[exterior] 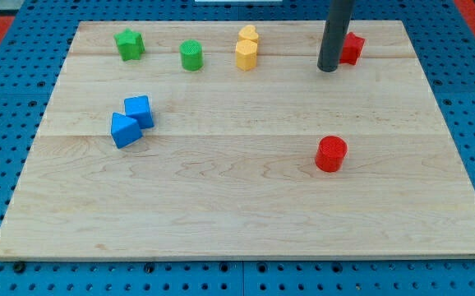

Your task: Point at the red circle

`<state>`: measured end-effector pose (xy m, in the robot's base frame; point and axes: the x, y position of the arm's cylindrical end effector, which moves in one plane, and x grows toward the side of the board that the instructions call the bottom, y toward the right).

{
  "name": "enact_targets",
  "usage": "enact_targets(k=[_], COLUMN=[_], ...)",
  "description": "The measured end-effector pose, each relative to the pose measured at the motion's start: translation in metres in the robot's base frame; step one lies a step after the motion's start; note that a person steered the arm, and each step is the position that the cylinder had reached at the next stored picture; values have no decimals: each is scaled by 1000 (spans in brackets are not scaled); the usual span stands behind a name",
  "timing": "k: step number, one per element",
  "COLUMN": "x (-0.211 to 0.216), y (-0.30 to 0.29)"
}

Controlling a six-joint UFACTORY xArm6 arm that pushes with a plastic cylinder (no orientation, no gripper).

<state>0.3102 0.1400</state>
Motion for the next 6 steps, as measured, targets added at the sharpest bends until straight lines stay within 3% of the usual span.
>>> enact_targets(k=[2, 5, 6], x=[82, 110, 148], y=[-8, -10, -3])
